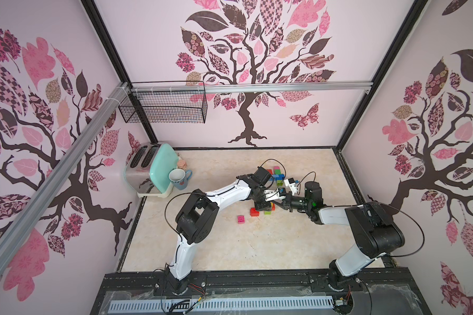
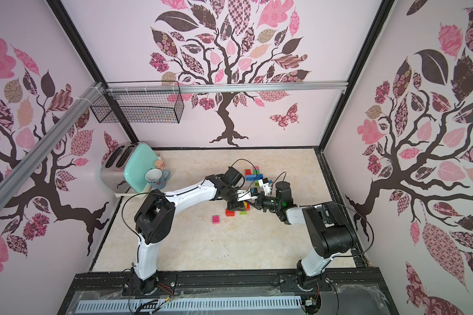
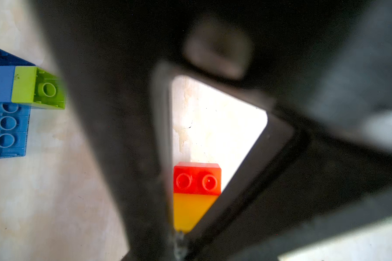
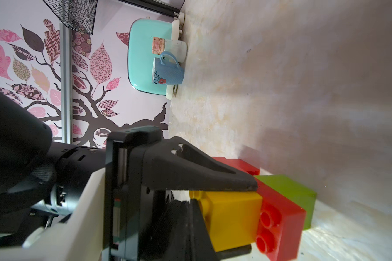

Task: Assemble the number 4 with lego
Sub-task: Assemble the lego brick with the lego brick.

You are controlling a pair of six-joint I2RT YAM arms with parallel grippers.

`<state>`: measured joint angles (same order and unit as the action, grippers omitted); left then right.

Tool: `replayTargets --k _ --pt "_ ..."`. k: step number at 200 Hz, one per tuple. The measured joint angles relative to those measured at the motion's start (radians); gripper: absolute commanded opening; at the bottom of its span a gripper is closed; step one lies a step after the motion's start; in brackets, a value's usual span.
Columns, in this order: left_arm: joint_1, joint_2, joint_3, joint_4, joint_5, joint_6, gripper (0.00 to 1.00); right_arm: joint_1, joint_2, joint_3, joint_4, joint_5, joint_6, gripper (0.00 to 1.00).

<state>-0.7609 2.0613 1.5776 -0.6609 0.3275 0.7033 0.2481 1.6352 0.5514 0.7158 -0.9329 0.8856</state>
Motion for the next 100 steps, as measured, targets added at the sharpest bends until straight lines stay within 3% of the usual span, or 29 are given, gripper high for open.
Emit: replayTargets --k 100 --pt "0.007 -0.077 -0.159 0.156 0.016 0.001 0.45 0.013 -0.017 0.0 -0.021 0.007 -0.037 0.0"
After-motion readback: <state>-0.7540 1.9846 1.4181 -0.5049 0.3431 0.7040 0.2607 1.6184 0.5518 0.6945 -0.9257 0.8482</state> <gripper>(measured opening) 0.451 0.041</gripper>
